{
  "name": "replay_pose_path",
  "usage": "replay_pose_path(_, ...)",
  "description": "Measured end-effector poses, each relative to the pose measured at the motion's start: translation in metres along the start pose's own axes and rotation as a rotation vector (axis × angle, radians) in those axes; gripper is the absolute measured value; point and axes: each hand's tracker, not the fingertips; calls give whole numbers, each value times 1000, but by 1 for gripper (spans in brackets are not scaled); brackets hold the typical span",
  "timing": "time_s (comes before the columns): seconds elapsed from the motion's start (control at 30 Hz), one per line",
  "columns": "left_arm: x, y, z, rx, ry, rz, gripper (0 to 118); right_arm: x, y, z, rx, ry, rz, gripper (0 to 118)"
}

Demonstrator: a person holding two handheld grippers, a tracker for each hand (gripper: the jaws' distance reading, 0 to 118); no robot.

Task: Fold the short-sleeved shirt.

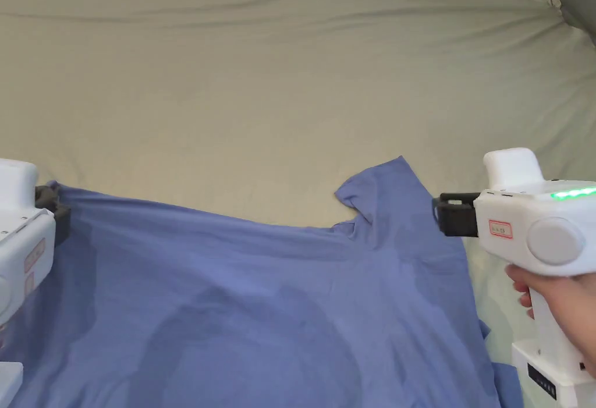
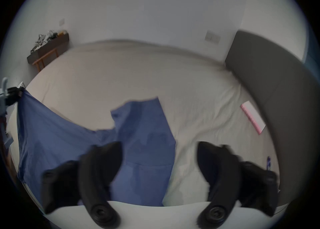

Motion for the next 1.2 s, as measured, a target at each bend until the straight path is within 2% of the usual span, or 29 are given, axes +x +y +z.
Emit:
replay_pose_path(0.2,-7,-7,25,9,31,15,0,25,-26,-87,-245,-7,-77,99)
replay_pose_path(0.27,-7,-14,24,-16,23,21,0,20,-36,-101,-305,-2,-74,99)
replay_pose_path(0.33,-4,-22,19,-37,26,0,0,14,-43,-101,-258,-1,-74,97)
replay_pose_path(0.37,-3,-25,19,-49,31,-9,0,10,-43,-97,-227,-19,-74,89)
replay_pose_path(0.4,-2,-28,19,-55,29,-12,0,6,-42,-94,-227,-19,-67,73)
replay_pose_path(0.47,-1,-32,19,-66,26,-8,0,-2,-43,-85,-191,36,-40,19)
replay_pose_path(0.5,0,-33,20,-68,26,-4,0,-10,-41,-80,-188,55,-23,19)
replay_pose_path(0.53,0,-33,21,-68,29,-4,0,-17,-40,-78,-189,32,31,9)
replay_pose_path(0.57,0,-33,23,-68,29,-1,0,-25,-39,-73,-190,11,96,6)
replay_pose_path(0.6,0,-33,26,-65,31,1,0,-28,-39,-68,-184,-41,148,6)
replay_pose_path(0.63,-1,-31,29,-59,32,5,0,-27,-38,-64,-159,-33,146,6)
replay_pose_path(0.73,-5,-20,47,-16,36,28,0,-16,-24,-17,-31,-35,54,6)
replay_pose_path(0.83,-11,-1,72,61,54,46,0,-3,-10,41,95,-60,45,6)
replay_pose_path(0.97,-23,28,118,187,94,65,0,9,2,129,281,-71,-6,6)
replay_pose_path(1.2,-39,71,212,425,153,88,0,6,4,261,572,-193,14,6)
